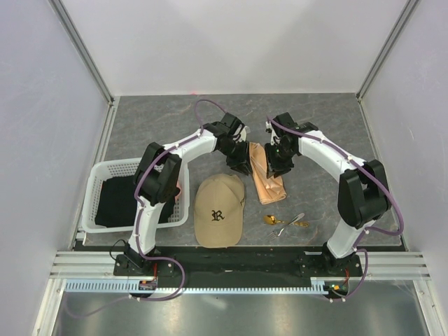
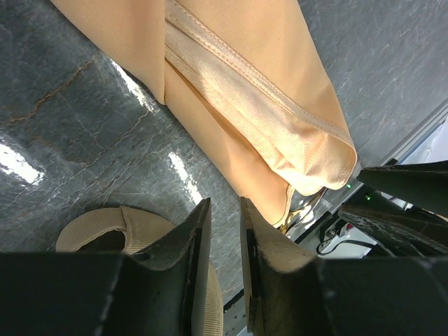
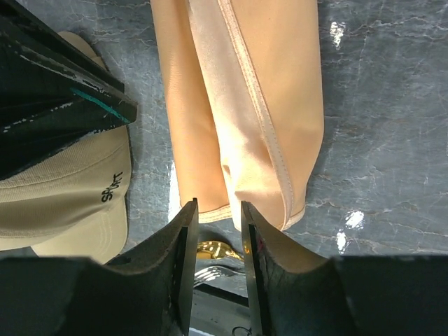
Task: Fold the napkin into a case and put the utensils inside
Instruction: Smooth out the smaller rectangle-folded napkin at the center of the board.
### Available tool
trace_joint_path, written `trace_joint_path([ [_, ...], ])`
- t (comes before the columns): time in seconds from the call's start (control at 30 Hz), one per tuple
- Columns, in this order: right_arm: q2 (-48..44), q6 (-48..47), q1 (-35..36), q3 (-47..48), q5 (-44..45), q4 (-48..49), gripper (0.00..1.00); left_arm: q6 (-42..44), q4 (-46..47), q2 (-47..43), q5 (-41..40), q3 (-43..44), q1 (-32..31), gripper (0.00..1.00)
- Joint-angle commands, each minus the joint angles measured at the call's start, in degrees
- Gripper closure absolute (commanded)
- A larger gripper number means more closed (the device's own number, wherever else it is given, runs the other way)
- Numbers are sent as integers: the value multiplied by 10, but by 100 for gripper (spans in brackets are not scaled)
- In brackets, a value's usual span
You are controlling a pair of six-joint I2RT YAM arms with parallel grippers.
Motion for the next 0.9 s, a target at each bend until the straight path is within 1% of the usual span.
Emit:
trace_joint_path([
  [0.0,4,-3,9,-10,36,10,61,-24,20,-7,5,11,2,71],
  [0.03,9,-5,13,-9,53,9,61,-26,22,1,7,10,2,71],
  [0.23,11,-13,18,2,85,-3,58,-28,29,20,12,18,2,72],
  [0.33,9,-13,18,16,97,-9,58,-28,30,13,14,16,2,74],
  [0.43,17,-21,17,18,100,-21,59,-23,30,-8,13,4,1,74],
  [0.5,18,-24,18,7,121,-22,60,-29,30,-14,21,-3,1,69],
  [0.63,21,-31,18,-2,131,-19,60,-34,31,-7,26,-5,-3,64],
  [0.8,32,-32,17,-8,134,-6,62,-33,33,8,28,-3,-3,62],
  [0.87,36,-34,18,-12,128,-2,66,-36,39,10,31,-3,-4,62],
])
